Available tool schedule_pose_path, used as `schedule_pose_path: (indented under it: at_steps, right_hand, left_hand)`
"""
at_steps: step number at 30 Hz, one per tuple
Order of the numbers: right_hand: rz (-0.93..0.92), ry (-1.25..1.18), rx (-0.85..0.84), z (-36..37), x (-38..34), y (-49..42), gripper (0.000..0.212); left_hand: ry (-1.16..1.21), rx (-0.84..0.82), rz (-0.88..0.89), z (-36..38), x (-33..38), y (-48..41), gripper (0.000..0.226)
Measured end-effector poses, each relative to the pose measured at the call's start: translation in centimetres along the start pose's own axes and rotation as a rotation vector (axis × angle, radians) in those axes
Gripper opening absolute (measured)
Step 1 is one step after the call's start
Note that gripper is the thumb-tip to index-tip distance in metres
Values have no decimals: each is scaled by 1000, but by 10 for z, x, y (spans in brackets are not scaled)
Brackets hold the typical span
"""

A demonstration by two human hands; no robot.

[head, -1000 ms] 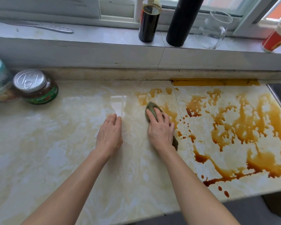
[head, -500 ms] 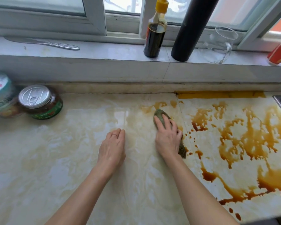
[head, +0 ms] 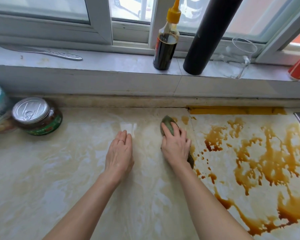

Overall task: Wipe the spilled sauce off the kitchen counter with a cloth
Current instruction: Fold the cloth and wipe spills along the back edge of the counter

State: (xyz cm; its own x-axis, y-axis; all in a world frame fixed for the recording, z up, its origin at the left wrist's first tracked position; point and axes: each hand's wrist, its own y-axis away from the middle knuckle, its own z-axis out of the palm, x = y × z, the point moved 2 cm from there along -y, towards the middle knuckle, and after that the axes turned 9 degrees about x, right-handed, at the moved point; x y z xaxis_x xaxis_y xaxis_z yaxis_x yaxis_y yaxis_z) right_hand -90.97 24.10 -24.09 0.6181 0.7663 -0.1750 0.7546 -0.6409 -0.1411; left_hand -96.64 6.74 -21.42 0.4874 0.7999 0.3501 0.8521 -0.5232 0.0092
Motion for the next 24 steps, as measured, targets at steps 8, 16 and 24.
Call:
schedule_pose_path:
  at_steps: [8, 16, 24]
  right_hand:
    - [-307, -124, 11, 9, -59, -1, 46]
    - [-19, -13, 15, 4, -41, -29, 54]
    - [-235, -18, -26, 16, -43, -52, 53]
  left_hand:
    - [-6, -65, -42, -8, 3, -14, 59]
    - [-45, -112, -30, -7, 4, -15, 62]
    - [-55, -133, -11, -8, 2, -14, 65]
